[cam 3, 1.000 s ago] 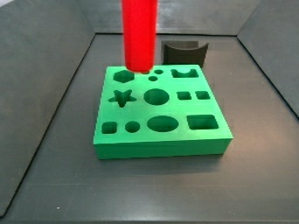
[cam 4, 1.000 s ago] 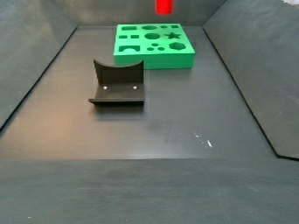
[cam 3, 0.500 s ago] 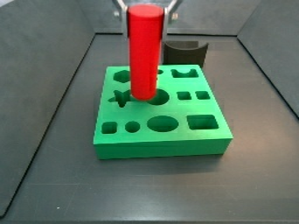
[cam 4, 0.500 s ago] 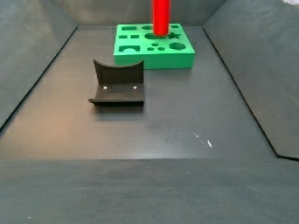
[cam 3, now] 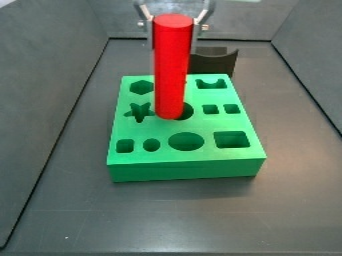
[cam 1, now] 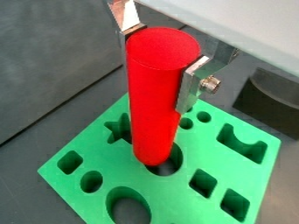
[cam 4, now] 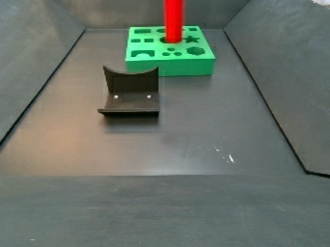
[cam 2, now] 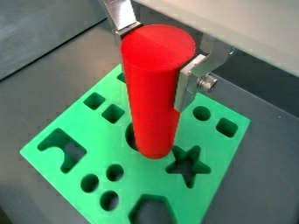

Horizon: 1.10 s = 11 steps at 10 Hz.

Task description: Insert the round object.

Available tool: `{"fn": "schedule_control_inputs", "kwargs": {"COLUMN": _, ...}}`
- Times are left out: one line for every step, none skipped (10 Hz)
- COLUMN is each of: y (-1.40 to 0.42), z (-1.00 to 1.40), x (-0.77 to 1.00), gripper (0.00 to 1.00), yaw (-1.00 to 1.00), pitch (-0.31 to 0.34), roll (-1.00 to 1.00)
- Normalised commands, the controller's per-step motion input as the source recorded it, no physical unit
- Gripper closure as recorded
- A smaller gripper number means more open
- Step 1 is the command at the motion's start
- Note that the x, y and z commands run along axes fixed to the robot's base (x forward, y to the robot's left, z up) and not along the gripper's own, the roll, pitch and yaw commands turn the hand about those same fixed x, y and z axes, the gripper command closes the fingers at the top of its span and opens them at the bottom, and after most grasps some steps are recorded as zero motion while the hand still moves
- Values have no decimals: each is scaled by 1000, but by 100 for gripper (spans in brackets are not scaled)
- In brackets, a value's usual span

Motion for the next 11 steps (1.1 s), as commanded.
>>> {"fn": "schedule_control_inputs", "kwargs": {"y": 0, "z": -543, "x": 603, "gripper": 100, "yaw": -194, "pitch": 0, "roll": 13}}
{"fn": "schedule_control_inputs", "kwargs": {"y": 0, "z": -537, "x": 617, "gripper": 100, "yaw": -194, "pitch": 0, "roll": 17}}
{"fn": "schedule_control_inputs", "kwargs": {"y": 0, "z": -520, "x": 560, "gripper": 100, "yaw": -191, "pitch": 4, "roll": 63}}
{"fn": "schedule_control_inputs", "kwargs": {"y": -34, "z": -491, "x": 409, "gripper": 100, "yaw": -157, "pitch": 11, "roll": 136}}
{"fn": "schedule_control_inputs", "kwargs": {"y": -40, "z": -466, "x": 220, "gripper": 100, "yaw": -117, "pitch": 0, "roll": 124}}
{"fn": "schedule_control_inputs", "kwargs": {"y": -23, "z": -409, "x": 17, "gripper": 100, "yaw": -123, "pitch": -10, "roll": 79}}
{"fn": "schedule_control_inputs", "kwargs": {"y": 0, "z": -386, "x": 0, "gripper": 100, "yaw": -123, "pitch": -70, "roll": 0}}
{"fn": "schedule_control_inputs", "kwargs": {"y": 0, "z": -437, "x": -111, "gripper": 100, "yaw": -169, "pitch": -171, "roll": 0}}
{"fn": "schedule_control_inputs", "kwargs": {"y": 9, "z": -291, "x": -149, "gripper": 100, "yaw": -169, "pitch": -160, "roll": -39}}
{"fn": "schedule_control_inputs", "kwargs": {"y": 57, "z": -11, "x": 0, "gripper": 100, "yaw": -11, "pitch": -57, "roll": -47}}
{"fn": "schedule_control_inputs", "kwargs": {"y": 0, "z": 0, "x": 0, "gripper": 100, "yaw": 0, "pitch": 0, "roll": 0}}
